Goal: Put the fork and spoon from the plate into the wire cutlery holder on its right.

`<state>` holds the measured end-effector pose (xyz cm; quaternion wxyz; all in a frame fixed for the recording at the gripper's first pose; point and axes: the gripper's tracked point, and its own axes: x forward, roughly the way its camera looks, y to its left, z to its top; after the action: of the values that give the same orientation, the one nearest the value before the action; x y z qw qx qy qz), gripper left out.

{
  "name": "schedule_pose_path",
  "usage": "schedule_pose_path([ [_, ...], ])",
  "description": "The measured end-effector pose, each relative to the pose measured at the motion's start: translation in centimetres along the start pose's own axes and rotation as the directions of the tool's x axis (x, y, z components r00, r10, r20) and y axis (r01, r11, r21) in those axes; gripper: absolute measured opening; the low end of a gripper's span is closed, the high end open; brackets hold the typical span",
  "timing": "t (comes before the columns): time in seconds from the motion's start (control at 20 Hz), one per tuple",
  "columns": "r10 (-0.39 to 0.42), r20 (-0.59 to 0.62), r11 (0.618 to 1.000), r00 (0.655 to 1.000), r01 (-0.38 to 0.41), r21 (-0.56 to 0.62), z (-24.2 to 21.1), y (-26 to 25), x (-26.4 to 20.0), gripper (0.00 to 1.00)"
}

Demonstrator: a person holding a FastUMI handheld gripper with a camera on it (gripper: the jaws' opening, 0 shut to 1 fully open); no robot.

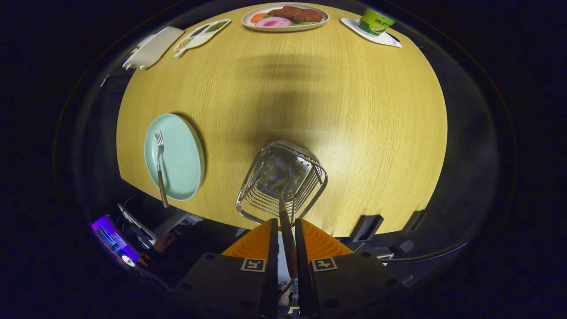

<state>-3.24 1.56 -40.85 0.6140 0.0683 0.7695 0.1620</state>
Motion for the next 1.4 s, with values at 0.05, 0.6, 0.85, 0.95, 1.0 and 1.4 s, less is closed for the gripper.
schedule_pose_path([
  [0.05, 0.016, 0.057, 1.000, 0.998, -0.017, 0.016, 0.3, 0.1, -0.7, 0.23],
  [0.6, 0.208, 0.529, 0.978, 0.823, -0.176, -0.111, 0.5, 13.9, -6.2, 0.26],
  [0.85, 0.263, 0.505, 0.964, 0.822, -0.201, -0.175, 0.3, 22.2, -1.6, 0.26],
  [0.95, 0.247, 0.501, 0.967, 0.829, -0.177, -0.184, 0.8, 24.3, 0.9, 0.26],
  [1.0, 0.239, 0.492, 0.968, 0.837, -0.166, -0.189, 0.9, 25.2, 2.3, 0.26],
  [1.4, 0.176, 0.429, 0.976, 0.886, -0.102, -0.190, 1.2, 28.9, 9.3, 0.26],
])
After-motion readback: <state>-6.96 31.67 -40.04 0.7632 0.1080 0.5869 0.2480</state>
